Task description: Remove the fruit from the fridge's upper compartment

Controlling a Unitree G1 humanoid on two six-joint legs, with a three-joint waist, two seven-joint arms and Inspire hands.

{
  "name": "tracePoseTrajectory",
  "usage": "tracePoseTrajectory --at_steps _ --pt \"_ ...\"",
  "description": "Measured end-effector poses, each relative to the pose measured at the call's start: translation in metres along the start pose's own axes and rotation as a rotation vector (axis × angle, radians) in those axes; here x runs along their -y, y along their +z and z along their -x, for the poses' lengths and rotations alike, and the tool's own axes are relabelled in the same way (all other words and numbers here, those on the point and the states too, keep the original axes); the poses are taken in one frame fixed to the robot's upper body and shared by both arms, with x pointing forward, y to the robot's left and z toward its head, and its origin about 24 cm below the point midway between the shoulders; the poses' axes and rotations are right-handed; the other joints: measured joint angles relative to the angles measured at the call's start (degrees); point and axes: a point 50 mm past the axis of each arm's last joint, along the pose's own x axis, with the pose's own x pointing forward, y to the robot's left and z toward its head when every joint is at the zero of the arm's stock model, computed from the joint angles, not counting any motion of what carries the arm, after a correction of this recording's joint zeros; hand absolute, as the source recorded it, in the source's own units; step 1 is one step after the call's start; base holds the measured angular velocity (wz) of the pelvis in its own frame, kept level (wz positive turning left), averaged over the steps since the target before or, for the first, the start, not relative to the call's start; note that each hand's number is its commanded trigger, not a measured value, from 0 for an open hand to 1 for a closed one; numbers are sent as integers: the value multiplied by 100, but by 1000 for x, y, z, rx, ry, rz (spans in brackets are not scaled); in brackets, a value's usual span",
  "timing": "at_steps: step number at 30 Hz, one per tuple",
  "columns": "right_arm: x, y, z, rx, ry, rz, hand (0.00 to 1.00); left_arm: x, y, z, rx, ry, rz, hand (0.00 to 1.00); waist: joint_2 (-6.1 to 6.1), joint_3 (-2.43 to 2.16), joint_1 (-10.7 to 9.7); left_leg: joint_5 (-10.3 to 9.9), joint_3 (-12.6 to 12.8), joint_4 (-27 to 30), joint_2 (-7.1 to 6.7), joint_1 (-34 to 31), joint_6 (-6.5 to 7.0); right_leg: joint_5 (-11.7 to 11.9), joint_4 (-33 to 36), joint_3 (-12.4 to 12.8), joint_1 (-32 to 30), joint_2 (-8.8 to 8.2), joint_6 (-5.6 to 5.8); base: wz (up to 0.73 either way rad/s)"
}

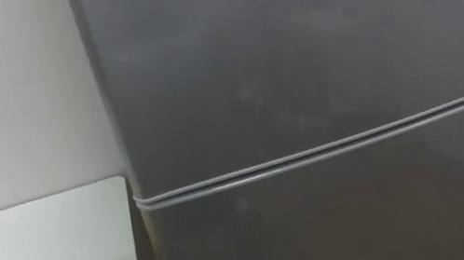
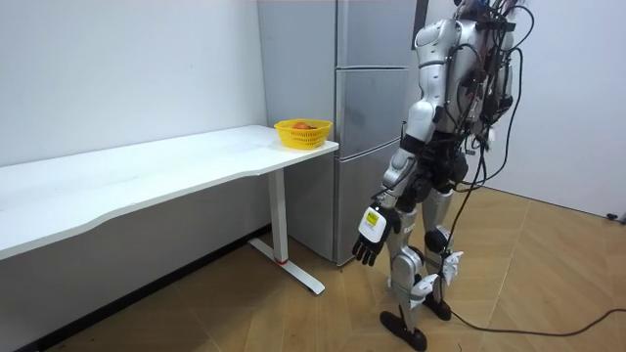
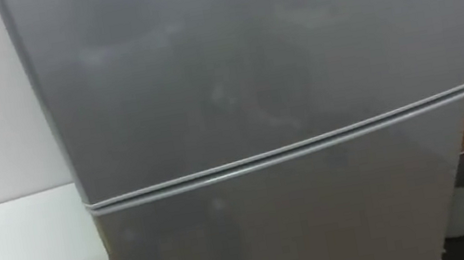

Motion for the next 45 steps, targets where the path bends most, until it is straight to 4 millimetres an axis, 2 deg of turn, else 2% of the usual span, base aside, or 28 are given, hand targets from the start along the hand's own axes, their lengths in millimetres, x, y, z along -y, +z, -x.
tracePoseTrajectory --at_steps 1,3,6,9,12,15,20,25,27,30,33,36,41,45 --pt "2 -11 1 -41 1 25 0 1 0 0 1 -2 1 0 -1 0 4 0 0 4 -3 1 0 -8 1 -1 -1 1 3 5" --pt "7 -49 7 -183 19 111 0 3 1 0 5 -9 -3 0 16 2 -3 -1 -2 26 -26 0 1 -38 -5 -18 -24 -14 20 5" --pt "14 -78 14 -305 63 197 0 2 3 0 7 -5 1 0 16 4 13 -6 5 10 -33 13 10 -38 0 6 -32 -20 23 -3" --pt "20 -102 23 -414 121 327 0 3 3 0 3 -9 -4 0 16 28 10 -9 7 4 -41 13 14 -41 -7 2 -26 -19 27 -2" --pt "26 -120 32 -508 186 435 0 6 2 0 -20 -16 -10 0 10 34 32 -11 -1 5 -49 24 17 -49 -21 -25 35 -25 33 3" --pt "34 -134 41 -575 273 602 0 9 1 0 -44 -22 -19 0 16 39 26 -15 -132 -9 -85 93 23 -93 -53 -119 150 -53 54 18" --pt "23 -139 47 -587 435 826 0 10 5 -1 -51 -25 -57 0 52 44 207 -32 -184 -22 -97 102 38 -106 -101 -182 190 -62 69 9" --pt "-5 -128 45 -523 536 872 0 19 14 -2 -48 -54 -140 0 72 58 228 -31 -283 6 -124 108 40 -103 -113 -281 286 -80 81 11" --pt "-21 -121 45 -485 595 890 0 22 22 -3 -34 -71 -175 0 98 75 336 -31 -283 -8 -121 108 40 -104 -121 -275 283 -73 80 0" --pt "-38 -115 47 -451 664 911 0 25 28 -3 -23 -81 -204 0 137 100 355 -31 -296 0 -124 100 40 -105 -128 -300 292 -75 78 3" --pt "-47 -111 48 -432 713 929 0 26 29 -3 -23 -82 -210 0 135 103 408 -31 -297 -1 -122 87 39 -106 -155 -293 291 -69 77 0" --pt "-45 -113 49 -452 718 907 0 27 29 -3 -26 -95 -226 0 126 106 486 -34 -302 -4 -120 70 36 -105 -192 -289 292 -62 76 0" --pt "-44 -115 50 -472 725 884 0 30 27 -2 -40 -125 -244 0 119 98 484 -34 -317 5 -121 48 35 -105 -201 -298 293 -61 75 3" --pt "-42 -118 51 -484 721 869 0 30 26 -2 -45 -133 -242 0 77 112 483 -34 -321 7 -122 68 35 -104 -193 -291 313 -60 73 0"
